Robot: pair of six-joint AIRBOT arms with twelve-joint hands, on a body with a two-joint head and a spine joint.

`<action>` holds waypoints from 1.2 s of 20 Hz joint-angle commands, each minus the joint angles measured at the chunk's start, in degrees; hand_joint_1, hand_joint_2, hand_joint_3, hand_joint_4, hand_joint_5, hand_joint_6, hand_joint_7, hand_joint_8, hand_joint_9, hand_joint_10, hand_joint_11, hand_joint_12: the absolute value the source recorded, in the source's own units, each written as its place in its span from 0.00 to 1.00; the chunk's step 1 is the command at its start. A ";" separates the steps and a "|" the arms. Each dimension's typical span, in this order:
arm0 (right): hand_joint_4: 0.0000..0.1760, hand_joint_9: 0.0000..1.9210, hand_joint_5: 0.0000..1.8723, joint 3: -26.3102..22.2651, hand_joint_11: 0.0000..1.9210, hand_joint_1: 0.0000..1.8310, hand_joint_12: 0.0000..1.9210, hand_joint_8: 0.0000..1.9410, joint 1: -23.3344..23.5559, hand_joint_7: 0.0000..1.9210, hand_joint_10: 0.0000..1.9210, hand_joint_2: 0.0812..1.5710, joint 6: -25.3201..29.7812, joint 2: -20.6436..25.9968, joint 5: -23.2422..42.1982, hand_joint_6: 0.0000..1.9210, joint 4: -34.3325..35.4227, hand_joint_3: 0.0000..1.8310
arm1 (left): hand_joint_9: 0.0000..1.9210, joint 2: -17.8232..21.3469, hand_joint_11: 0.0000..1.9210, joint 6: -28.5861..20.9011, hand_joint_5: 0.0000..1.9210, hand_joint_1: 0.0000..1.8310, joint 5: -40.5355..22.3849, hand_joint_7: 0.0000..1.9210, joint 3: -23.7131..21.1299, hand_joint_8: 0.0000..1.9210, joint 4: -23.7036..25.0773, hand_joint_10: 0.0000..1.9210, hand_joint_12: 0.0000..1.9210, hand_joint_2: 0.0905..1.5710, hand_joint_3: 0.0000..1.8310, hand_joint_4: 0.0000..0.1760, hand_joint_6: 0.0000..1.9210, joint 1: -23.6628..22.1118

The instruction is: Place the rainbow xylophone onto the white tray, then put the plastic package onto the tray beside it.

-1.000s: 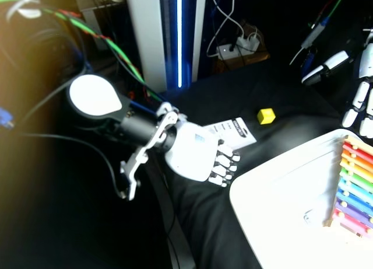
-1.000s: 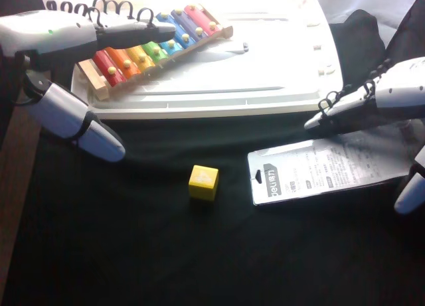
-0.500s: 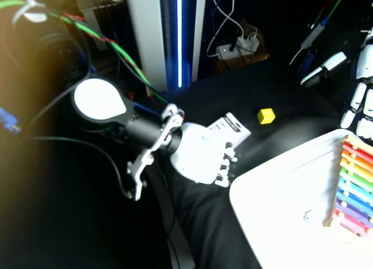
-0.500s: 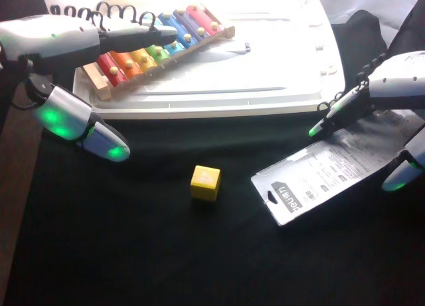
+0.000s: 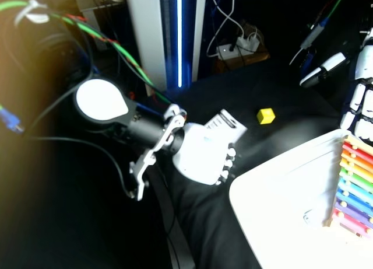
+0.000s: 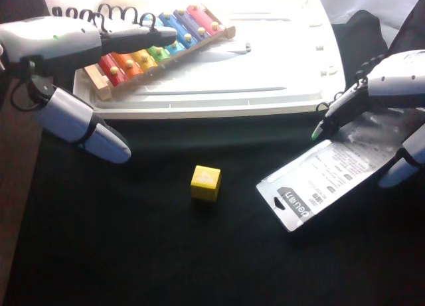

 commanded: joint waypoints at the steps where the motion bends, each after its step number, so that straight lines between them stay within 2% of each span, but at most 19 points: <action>1: 0.00 0.48 0.35 0.21 0.57 0.85 1.00 1.00 -0.45 0.32 1.00 0.73 -0.02 -0.58 -0.20 0.99 -2.57 0.00 | 0.00 -0.29 0.00 0.02 0.00 0.41 -4.26 0.00 0.29 0.00 -1.98 0.00 0.00 0.44 0.01 0.64 0.00 -0.36; 2: 0.86 0.56 0.40 0.18 0.65 0.87 1.00 1.00 -0.45 0.42 1.00 0.73 -0.02 -0.58 -0.20 1.00 -2.34 0.00 | 0.00 -0.35 0.00 0.02 0.00 0.43 -4.25 0.00 0.35 0.00 -2.00 0.00 0.00 0.43 0.00 0.66 0.00 -0.33; 3: 0.86 0.56 0.40 0.18 0.65 0.87 1.00 1.00 -0.45 0.42 1.00 0.73 -0.02 -0.58 -0.20 1.00 -2.05 0.00 | 0.00 -0.36 0.00 0.04 0.00 0.43 -4.25 0.00 0.37 0.00 -2.02 0.00 0.00 0.43 0.00 0.66 0.00 -0.31; 4: 0.97 0.65 0.46 0.18 0.71 0.86 1.00 1.00 -0.45 0.53 1.00 0.72 -0.02 -0.58 -0.20 1.00 -1.40 0.00 | 0.00 -0.38 0.00 0.07 0.00 0.43 -4.23 0.00 0.39 0.00 -2.03 0.00 0.00 0.44 0.01 0.80 0.00 -0.31; 5: 1.00 0.72 0.52 0.18 0.77 0.88 1.00 1.00 -0.44 0.64 1.00 0.72 -0.02 -0.56 -0.19 1.00 -0.65 0.00 | 0.00 -0.38 0.00 0.08 0.00 0.42 -4.20 0.00 0.39 0.00 -2.04 0.00 0.00 0.44 0.01 0.88 0.00 -0.29; 6: 1.00 0.72 0.52 0.18 0.77 0.88 1.00 1.00 -0.44 0.64 1.00 0.72 -0.03 -0.50 -0.19 1.00 -0.04 0.00 | 0.00 -0.38 0.00 0.08 0.00 0.42 -4.18 0.00 0.39 0.00 -2.04 0.00 0.00 0.44 0.01 0.88 0.00 -0.26; 9: 1.00 0.77 0.55 0.18 0.80 0.90 1.00 1.00 -0.33 0.70 1.00 0.70 -0.93 -0.31 -0.17 1.00 1.25 0.00 | 0.00 -0.39 0.00 0.13 0.00 0.42 -3.94 0.00 0.43 0.00 -2.04 0.00 0.00 0.44 0.00 0.80 0.00 -0.20; 10: 1.00 0.78 0.55 0.17 0.82 0.88 1.00 1.00 -0.27 0.72 1.00 0.70 -1.67 -0.20 -0.17 1.00 2.18 0.00 | 0.00 -0.39 0.00 0.14 0.00 0.42 -3.86 0.00 0.45 0.00 -2.04 0.00 0.00 0.44 0.00 0.70 0.00 -0.19; 11: 1.00 0.79 0.56 0.15 0.82 0.88 1.00 1.00 -0.11 0.73 1.00 0.70 -2.55 -0.04 -0.16 1.00 3.31 0.00 | 0.00 -0.38 0.00 0.14 0.00 0.43 -3.80 0.00 0.45 0.00 -2.04 0.00 0.00 0.44 0.00 0.68 0.00 -0.17; 13: 1.00 0.80 0.56 0.02 0.83 0.88 1.00 1.00 0.43 0.73 1.00 0.70 -3.79 0.34 -0.16 1.00 4.80 0.00 | 0.00 -0.38 0.00 0.14 0.00 0.41 -3.74 0.00 0.45 0.00 -2.04 0.00 0.00 0.43 0.00 0.68 0.00 -0.10; 14: 1.00 0.79 0.56 -0.18 0.81 0.88 1.00 1.00 0.86 0.72 1.00 0.70 -4.74 0.67 -0.15 1.00 5.92 0.00 | 0.00 -0.38 0.00 0.14 0.00 0.42 -3.70 0.00 0.45 0.00 -2.05 0.00 0.00 0.44 0.00 0.73 0.00 -0.03; 15: 0.99 0.79 0.57 -0.45 0.81 0.88 1.00 1.00 1.26 0.72 1.00 0.69 -5.59 0.99 -0.15 1.00 6.59 0.00 | 0.00 -0.38 0.00 0.14 0.00 0.42 -3.67 0.00 0.45 0.00 -2.06 0.00 0.00 0.43 0.00 0.71 0.00 0.00; 16: 0.99 0.78 0.58 -0.65 0.80 0.88 1.00 1.00 1.62 0.70 1.00 0.70 -6.47 1.28 -0.15 1.00 7.40 0.00 | 0.00 -0.37 0.00 0.14 0.00 0.41 -3.60 0.00 0.45 0.00 -2.06 0.00 0.00 0.43 0.00 0.57 0.00 0.03; 17: 0.99 0.78 0.59 -0.84 0.81 0.88 1.00 1.00 1.94 0.71 1.00 0.69 -7.47 1.62 -0.14 1.00 8.49 0.00 | 0.00 -0.36 0.00 0.13 0.00 0.41 -3.55 0.00 0.46 0.00 -2.06 0.00 0.00 0.43 0.00 0.50 0.00 0.06; 18: 0.99 0.78 0.59 -1.04 0.81 0.88 1.00 1.00 2.24 0.71 1.00 0.69 -8.39 1.99 -0.14 1.00 9.50 0.00 | 0.00 -0.35 0.00 0.13 0.00 0.41 -3.49 0.00 0.48 0.00 -2.08 0.00 0.00 0.43 0.00 0.50 0.00 0.07; 19: 0.99 0.78 0.57 -1.35 0.80 0.87 1.00 1.00 2.64 0.70 1.00 0.69 -10.08 2.55 -0.11 1.00 11.44 0.00 | 0.00 -0.34 0.00 0.13 0.00 0.40 -3.43 0.00 0.48 0.00 -2.10 0.00 0.00 0.43 0.00 0.68 0.00 0.09; 21: 0.98 0.77 0.55 -1.78 0.79 0.87 1.00 1.00 3.57 0.69 1.00 0.69 -11.82 3.35 -0.08 1.00 13.40 0.00 | 0.00 -0.33 0.00 0.13 0.00 0.39 -3.36 0.00 0.49 0.00 -2.10 0.00 0.00 0.44 0.00 0.71 0.00 0.12; 23: 0.89 0.78 0.56 -1.76 0.80 0.93 1.00 1.00 4.84 0.70 1.00 0.68 -11.85 3.59 -0.08 1.00 13.60 0.00 | 0.00 -0.31 0.00 0.13 0.00 0.40 -3.35 0.00 0.49 0.00 -2.16 0.00 0.00 0.42 0.00 0.64 0.00 0.21; 24: 0.84 0.78 0.56 -1.73 0.79 0.92 1.00 1.00 5.69 0.69 1.00 0.68 -11.86 3.64 -0.08 1.00 13.60 0.00 | 0.00 -0.31 0.00 0.13 0.00 0.39 -3.35 0.00 0.48 0.00 -2.16 0.00 0.00 0.43 0.00 0.70 0.00 0.23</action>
